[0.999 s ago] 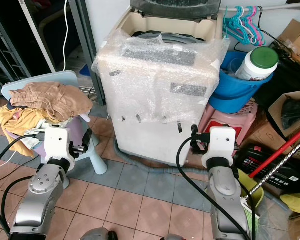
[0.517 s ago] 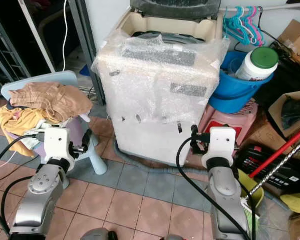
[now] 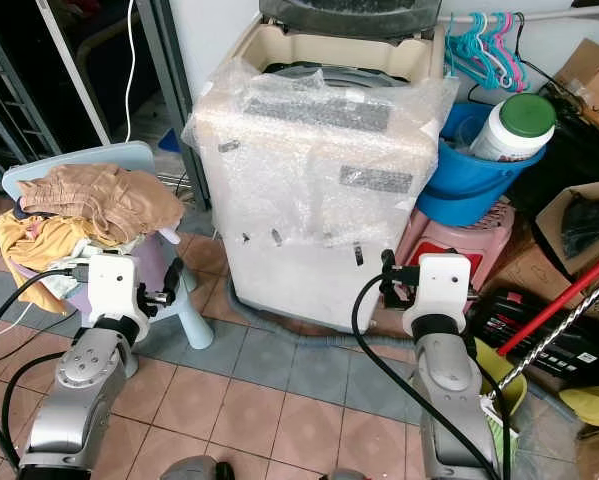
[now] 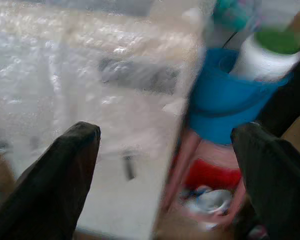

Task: Clothes washing

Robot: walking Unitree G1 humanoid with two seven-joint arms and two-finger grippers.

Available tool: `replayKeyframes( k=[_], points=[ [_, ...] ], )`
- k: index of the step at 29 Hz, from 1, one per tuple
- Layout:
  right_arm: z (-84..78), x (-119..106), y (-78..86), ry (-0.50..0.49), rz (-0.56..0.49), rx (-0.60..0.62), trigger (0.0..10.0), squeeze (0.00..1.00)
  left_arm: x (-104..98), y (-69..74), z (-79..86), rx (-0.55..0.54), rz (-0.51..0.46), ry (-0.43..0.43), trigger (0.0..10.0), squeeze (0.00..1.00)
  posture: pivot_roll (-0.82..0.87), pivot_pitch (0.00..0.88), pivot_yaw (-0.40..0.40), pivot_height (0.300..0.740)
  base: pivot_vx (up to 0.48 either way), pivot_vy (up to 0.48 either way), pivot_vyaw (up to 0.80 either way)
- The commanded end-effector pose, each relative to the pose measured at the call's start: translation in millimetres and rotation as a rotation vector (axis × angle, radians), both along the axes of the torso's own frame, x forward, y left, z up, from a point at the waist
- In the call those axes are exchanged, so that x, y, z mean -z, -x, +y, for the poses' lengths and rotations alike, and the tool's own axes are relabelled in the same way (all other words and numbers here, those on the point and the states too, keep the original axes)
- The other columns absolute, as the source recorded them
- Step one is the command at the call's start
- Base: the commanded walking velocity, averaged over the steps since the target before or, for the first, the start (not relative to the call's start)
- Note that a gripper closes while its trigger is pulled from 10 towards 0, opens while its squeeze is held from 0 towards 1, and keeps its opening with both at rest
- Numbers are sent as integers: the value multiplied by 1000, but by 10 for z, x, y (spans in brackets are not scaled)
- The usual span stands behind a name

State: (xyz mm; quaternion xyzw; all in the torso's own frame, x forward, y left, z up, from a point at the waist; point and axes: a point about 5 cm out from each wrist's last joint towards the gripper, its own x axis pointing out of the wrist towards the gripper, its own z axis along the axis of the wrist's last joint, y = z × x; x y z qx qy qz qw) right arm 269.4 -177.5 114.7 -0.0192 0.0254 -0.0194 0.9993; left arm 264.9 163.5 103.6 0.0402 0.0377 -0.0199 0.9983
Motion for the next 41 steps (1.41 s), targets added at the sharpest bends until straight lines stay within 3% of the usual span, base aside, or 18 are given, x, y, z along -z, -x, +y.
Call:
replayKeyframes(
  k=[1,5,7,10,13,18,32,36,41],
  points=[
    [163,-180,-106,-37,-65,-69,10000,0,-188,-12,-12,-16,-93,-19,10000,0,-55,0,26,740,0,0,0],
    [120,-247,-178,60,-96,-4,10000,0,-227,-38,55,-44,-112,-65,10000,0,-57,0,24,740,0,0,0],
    [136,-198,-159,-54,-85,-13,10000,0,-204,-38,117,-62,-100,-80,10000,0,-57,0,27,740,0,0,0],
    [129,-164,-149,12,-70,-2,10000,0,-191,-34,137,-84,-92,-80,10000,0,-54,0,30,740,0,0,0],
    [169,-116,-139,-16,-12,-33,10000,0,-170,-32,116,-108,-73,-101,10000,0,-50,0,29,740,0,0,0],
    [245,-185,-140,-34,-67,-103,10000,0,-160,-40,44,-96,-55,-81,10000,0,-46,0,26,740,0,65,320],
    [238,-212,-139,-66,-73,-119,10000,0,-153,-74,47,-141,-36,-54,10000,0,-55,0,32,740,0,480,800],
    [266,-219,-132,-78,-80,-131,10000,0,-232,-82,35,-103,-92,-67,10000,0,-56,0,37,740,0,0,587],
    [272,-224,-127,-81,-82,-138,10000,0,-227,-79,51,-104,-82,-44,10000,0,-56,0,36,740,0,0,0]
  ],
)
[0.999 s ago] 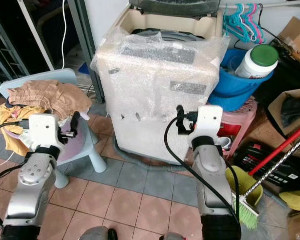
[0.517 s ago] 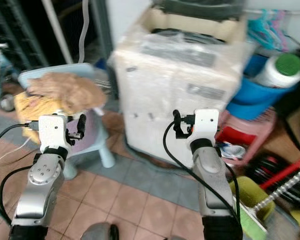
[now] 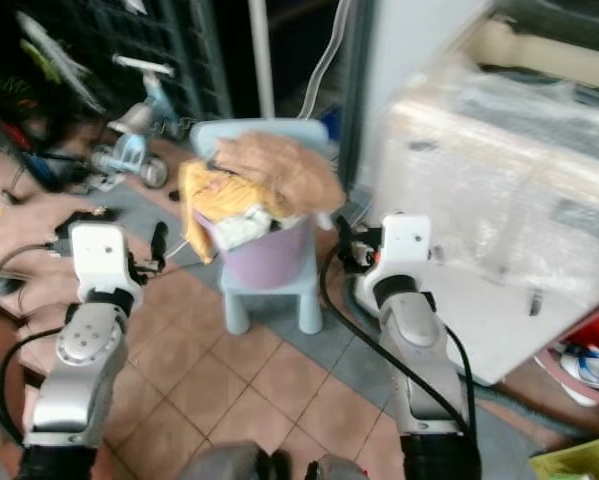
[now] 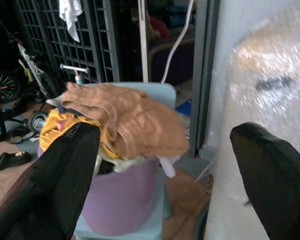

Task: Clothes washing

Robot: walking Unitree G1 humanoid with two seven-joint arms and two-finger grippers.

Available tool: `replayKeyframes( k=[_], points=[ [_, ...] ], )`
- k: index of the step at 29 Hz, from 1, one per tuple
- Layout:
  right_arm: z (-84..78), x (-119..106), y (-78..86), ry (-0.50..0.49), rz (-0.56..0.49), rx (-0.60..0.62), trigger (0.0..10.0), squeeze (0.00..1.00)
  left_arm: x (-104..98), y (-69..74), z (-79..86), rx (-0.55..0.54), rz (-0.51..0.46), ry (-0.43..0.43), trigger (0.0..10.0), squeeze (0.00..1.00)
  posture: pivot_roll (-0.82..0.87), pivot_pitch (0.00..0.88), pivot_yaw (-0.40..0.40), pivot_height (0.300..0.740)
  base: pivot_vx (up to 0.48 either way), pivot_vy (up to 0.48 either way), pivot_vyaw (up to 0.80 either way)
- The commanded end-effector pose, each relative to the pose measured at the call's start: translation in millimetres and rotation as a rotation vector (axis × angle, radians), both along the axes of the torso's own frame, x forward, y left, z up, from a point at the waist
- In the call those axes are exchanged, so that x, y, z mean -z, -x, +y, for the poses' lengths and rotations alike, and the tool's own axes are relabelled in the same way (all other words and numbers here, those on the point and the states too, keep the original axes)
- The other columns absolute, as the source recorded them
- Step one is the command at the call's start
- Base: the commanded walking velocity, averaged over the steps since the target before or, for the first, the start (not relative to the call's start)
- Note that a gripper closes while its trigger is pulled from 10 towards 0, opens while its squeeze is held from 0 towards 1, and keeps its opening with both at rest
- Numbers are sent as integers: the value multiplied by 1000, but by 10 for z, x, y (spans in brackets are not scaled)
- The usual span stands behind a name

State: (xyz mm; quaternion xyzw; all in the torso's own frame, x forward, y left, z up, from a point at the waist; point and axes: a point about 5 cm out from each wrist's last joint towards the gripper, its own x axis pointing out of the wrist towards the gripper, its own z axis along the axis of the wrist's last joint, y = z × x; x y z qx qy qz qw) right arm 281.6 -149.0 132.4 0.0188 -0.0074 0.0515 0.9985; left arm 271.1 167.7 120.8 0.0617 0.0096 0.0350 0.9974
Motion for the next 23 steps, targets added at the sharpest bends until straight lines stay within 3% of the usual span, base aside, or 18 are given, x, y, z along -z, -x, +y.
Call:
replayKeyframes(
  k=[1,14,23],
  points=[
    [-12,-48,-6,-1,-18,2,10000,0,-54,-18,16,-4,-21,-1,10000,0,-56,0,36,740,0,0,0],
    [44,-73,1,15,-35,-40,10000,0,-11,-16,37,-21,2,33,10000,0,-57,0,30,740,299,0,0],
    [59,-82,-20,24,-40,-58,10000,0,4,-12,35,-25,10,44,10000,0,-55,0,27,740,438,0,676]
  ],
)
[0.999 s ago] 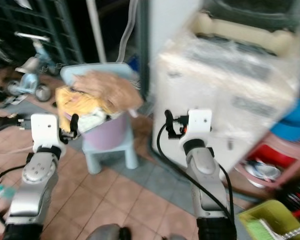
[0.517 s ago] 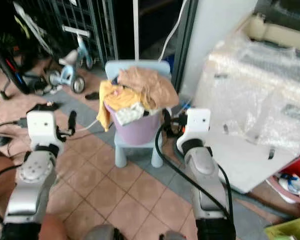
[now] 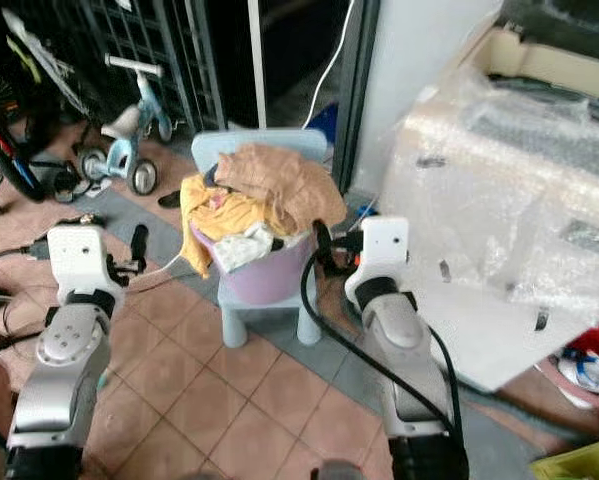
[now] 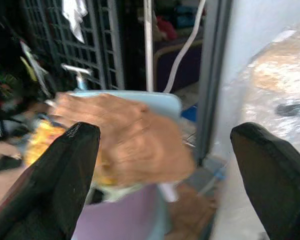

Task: Clothes washing

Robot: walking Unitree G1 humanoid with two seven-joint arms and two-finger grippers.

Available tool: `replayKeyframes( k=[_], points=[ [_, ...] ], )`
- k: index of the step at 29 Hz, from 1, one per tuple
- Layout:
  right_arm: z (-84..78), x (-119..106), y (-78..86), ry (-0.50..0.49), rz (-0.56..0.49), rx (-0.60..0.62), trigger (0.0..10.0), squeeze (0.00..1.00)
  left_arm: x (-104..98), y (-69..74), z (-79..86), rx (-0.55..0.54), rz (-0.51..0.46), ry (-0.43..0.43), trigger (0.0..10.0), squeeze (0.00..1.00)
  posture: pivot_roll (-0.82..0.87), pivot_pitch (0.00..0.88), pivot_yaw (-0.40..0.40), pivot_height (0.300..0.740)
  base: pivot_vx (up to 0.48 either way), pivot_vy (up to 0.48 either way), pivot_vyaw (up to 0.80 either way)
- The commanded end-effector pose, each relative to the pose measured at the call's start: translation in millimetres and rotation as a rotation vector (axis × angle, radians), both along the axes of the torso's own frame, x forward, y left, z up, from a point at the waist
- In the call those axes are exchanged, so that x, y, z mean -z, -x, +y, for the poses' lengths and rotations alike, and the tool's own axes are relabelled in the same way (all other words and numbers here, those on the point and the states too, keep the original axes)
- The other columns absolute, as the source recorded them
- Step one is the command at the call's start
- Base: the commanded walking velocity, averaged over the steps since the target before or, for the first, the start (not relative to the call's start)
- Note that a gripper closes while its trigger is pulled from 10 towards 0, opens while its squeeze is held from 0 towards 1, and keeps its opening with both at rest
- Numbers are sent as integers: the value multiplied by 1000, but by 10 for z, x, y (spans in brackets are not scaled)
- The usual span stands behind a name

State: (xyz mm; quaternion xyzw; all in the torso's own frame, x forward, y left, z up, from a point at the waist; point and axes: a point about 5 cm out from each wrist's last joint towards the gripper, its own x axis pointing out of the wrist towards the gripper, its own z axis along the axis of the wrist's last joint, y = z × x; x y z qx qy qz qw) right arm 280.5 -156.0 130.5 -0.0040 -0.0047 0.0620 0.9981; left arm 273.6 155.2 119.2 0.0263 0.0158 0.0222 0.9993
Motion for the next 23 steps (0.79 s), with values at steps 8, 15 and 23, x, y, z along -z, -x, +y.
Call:
replayKeyframes(
  k=[8,15,23],
  points=[
    [160,-113,-75,31,-48,-62,10000,0,-9,14,157,-53,9,-12,10000,0,-54,0,28,740,468,0,198],
    [205,-108,-104,45,-45,-77,10000,0,3,18,167,-57,17,-7,10000,0,-47,0,23,740,455,0,554],
    [241,-2,-97,50,17,-105,10000,0,19,49,185,-75,29,-11,10000,0,-17,0,4,740,448,0,0]
  ],
)
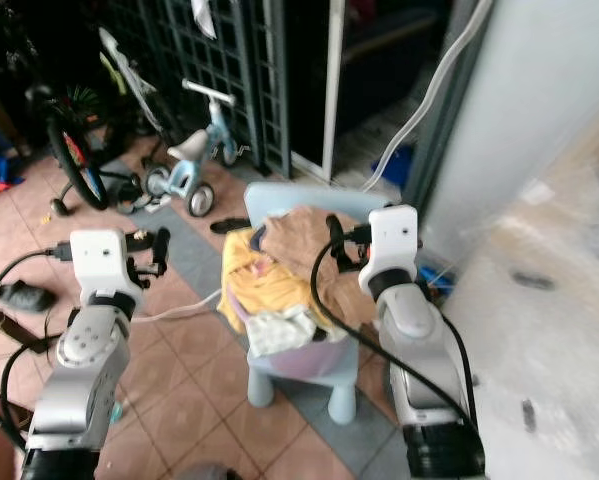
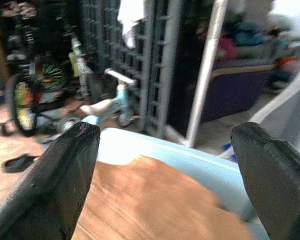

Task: Clothes washing

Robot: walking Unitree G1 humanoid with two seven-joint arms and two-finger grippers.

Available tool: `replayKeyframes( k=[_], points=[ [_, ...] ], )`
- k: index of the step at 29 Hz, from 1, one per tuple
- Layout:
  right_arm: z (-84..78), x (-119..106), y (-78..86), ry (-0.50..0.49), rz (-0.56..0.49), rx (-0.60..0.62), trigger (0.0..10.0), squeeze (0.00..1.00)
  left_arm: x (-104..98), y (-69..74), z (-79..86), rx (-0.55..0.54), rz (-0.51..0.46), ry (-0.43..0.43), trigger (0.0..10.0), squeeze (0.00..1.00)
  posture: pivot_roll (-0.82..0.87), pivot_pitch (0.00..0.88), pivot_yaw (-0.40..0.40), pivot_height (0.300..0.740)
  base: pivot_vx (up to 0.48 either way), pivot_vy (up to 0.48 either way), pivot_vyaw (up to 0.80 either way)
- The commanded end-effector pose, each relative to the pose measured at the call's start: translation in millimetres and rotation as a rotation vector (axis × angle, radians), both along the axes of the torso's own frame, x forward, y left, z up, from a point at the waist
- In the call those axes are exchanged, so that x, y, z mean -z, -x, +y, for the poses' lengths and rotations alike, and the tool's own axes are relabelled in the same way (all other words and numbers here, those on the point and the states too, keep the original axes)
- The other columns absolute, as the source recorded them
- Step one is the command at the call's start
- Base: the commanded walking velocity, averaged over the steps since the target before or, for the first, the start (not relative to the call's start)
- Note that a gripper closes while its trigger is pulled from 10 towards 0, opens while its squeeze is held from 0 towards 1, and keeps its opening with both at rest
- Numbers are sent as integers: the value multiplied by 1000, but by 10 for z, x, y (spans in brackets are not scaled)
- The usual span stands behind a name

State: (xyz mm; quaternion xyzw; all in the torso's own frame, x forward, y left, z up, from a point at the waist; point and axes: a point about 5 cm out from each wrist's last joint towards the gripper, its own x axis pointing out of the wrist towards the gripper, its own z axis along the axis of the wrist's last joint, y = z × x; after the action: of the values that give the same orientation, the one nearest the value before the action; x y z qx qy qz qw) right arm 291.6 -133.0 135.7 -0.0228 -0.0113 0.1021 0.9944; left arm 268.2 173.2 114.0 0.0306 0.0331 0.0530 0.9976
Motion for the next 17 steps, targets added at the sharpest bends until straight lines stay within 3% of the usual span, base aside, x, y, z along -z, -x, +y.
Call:
replayKeyframes(
  k=[1,6,11,17],
  points=[
    [21,83,16,26,46,-34,10000,0,-25,4,1,-10,3,0,10000,0,-17,0,4,740,412,0,0],
    [8,266,-7,58,157,-8,10000,0,91,113,-40,27,89,-22,10000,0,6,0,-19,740,74,0,0],
    [-37,516,-32,146,271,27,10000,0,341,270,-27,64,207,-48,10000,0,23,0,-36,740,0,0,0],
    [-77,772,4,160,440,45,10000,0,286,351,-19,87,214,-72,10000,0,45,50,-42,740,0,0,0]
  ],
)
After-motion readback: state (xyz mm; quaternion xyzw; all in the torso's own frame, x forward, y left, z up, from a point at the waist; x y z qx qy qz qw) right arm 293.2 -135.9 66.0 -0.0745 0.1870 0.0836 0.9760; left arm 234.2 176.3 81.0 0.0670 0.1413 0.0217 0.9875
